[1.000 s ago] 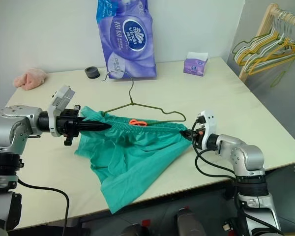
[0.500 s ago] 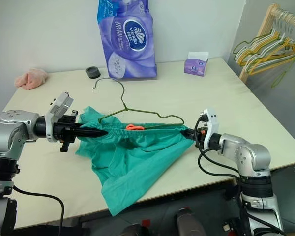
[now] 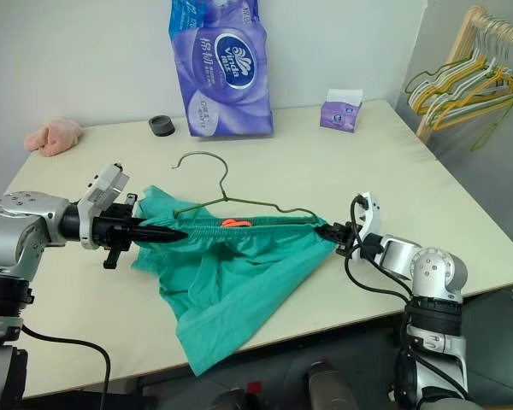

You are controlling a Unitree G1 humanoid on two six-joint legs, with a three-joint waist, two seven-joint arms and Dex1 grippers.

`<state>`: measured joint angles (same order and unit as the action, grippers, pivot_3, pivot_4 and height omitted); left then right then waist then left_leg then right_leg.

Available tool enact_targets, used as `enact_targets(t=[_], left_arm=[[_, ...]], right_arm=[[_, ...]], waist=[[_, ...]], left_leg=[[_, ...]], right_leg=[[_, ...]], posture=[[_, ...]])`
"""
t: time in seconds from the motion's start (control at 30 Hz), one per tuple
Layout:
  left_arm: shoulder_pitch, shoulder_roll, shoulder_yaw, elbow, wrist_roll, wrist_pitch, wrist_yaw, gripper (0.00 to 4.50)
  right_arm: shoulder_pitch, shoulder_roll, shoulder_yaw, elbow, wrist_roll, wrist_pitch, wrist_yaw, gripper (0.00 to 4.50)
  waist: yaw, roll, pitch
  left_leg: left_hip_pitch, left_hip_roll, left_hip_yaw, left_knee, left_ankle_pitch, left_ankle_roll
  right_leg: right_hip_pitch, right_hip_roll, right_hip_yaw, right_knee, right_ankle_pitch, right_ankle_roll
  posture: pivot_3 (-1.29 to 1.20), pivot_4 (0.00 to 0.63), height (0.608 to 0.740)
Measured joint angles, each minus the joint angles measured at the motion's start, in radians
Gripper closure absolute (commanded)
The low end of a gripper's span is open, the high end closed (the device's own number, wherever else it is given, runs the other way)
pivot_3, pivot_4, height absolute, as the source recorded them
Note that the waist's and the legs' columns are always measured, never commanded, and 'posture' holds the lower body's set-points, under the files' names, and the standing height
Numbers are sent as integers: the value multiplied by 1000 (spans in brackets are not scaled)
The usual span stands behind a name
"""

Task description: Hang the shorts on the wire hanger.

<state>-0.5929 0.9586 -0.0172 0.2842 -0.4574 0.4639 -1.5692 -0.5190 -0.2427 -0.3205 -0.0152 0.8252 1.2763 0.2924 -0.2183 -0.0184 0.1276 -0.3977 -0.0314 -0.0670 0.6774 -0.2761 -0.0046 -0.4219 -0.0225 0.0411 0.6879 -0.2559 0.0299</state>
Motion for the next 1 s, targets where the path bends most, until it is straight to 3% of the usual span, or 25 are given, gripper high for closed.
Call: enact_targets(t=[0.2, 0.47, 0.7, 0.83, 1.0], left_arm=[[-2, 10, -24, 31, 37, -39, -1, 4500], [-7, 42, -80, 46, 111, -108, 9, 4500], [-19, 80, -127, 61, 205, -217, 20, 4500], [-21, 155, -135, 146, 322, -278, 60, 4500], [-66, 118, -139, 179, 394, -342, 117, 4500]], right_arm=[[41, -100, 85, -112, 3, -19, 55, 4462], [127, -315, 212, -256, -2, -97, 191, 4462], [162, -430, 319, -299, -95, -261, 250, 4462], [171, -539, 325, -296, -220, -356, 267, 4462], [158, -570, 360, -385, -257, -461, 384, 4462]], waist=[[1, 0, 0], [2, 0, 0], [4, 0, 0], [7, 1, 1], [19, 1, 1]], left_leg=[[0, 0, 0, 0, 0, 0], [0, 0, 0, 0, 0, 0], [0, 0, 0, 0, 0, 0], [0, 0, 1, 0, 0, 1], [0, 1, 1, 0, -1, 1]], right_leg=[[0, 0, 0, -1, 0, 0], [1, 0, -1, -2, 0, 0], [1, 1, -1, -2, 0, 1], [1, 1, 0, -3, 0, 1], [2, 2, -1, -3, 0, 1]], posture=[[-225, 102, 740], [-234, 103, 740], [-229, 103, 740], [-228, 102, 740], [-227, 101, 740]])
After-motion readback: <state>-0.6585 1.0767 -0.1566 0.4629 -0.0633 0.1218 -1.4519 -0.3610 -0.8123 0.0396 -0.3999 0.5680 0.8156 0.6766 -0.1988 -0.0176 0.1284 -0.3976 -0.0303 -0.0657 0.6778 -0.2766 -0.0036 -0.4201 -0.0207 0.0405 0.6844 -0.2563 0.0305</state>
